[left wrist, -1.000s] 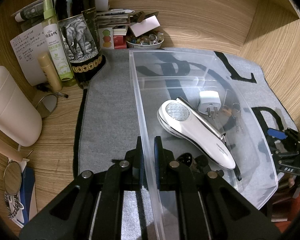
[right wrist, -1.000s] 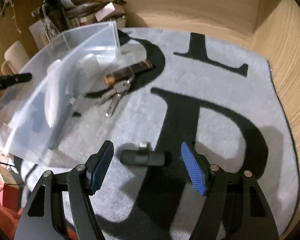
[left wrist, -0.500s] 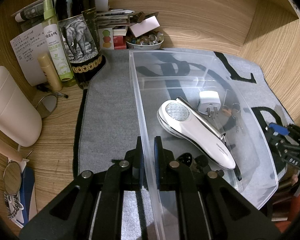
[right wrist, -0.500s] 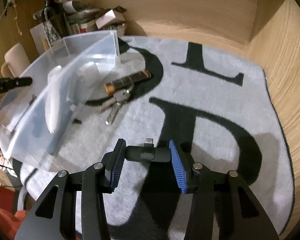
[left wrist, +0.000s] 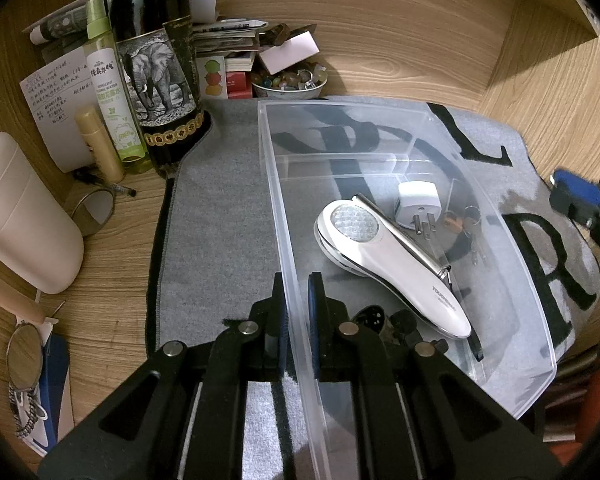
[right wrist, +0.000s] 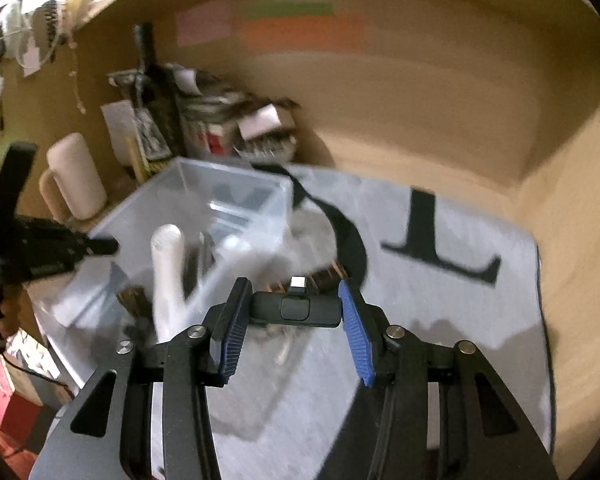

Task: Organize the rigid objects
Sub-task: 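Carry the black USB plug into the clear box and open the right tool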

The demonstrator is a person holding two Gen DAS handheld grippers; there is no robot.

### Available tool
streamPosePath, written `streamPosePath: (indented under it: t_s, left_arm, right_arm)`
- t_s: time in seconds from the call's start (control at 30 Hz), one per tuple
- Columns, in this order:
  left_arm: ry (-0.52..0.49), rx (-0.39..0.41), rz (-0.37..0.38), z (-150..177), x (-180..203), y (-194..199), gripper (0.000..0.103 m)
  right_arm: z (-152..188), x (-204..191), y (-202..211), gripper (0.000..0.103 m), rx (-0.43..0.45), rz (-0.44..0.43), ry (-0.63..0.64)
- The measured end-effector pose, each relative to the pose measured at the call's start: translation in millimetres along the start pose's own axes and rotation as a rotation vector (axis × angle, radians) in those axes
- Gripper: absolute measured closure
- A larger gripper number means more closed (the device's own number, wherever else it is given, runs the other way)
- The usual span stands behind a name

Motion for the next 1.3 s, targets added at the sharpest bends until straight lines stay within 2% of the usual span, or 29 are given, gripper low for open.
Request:
streamPosePath:
  t_s: [0.2, 0.4, 0.7, 0.97, 1.23, 1.3]
  left_arm:
    - [0.0, 0.0, -0.001, 0.0, 0.1, 0.0, 0.095]
    - [-0.001, 0.0, -0.001, 0.0, 0.2, 0.1, 0.095]
    - [0.0, 0.0, 0.0, 0.1, 0.3, 0.1, 0.095]
    - [0.001, 0.0, 0.001, -0.6, 1.2, 0.2, 0.095]
    - [0.001, 0.001, 0.0, -0.4, 1.3, 0.3, 0.095]
    - [0.001, 0.001, 0.0, -0.3, 1.3, 0.2, 0.095]
  right_arm:
    - [-28.7, -23.5, -7.7, 0.061, 0.033, -0.038, 0.078]
    - [-42.2, -42.7, -30.1, 0.061, 0.019, -0.095, 0.115]
    - [-41.9, -61.1, -86.5, 0.061, -0.116, -0.133, 0.16]
    - [-33.2, -63.5, -112.8, 0.061, -0.22, -0.153, 0.16]
    - [-28.1, -68.9, -122.0, 0.061, -0.258, -0.153, 0.174]
    - [-27.8, -69.5, -122.4, 0.058, -0.263, -0.153, 0.174]
Point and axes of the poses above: each gripper's, at about its wrist camera, not at the fingertips, and y roughly against the way its jaws point, x to its right, z to its underside, the point moved 3 cm from there along -y, roughly the way its jaws point, and after that the axes turned 15 degrees about -z, right-handed, at the moved point
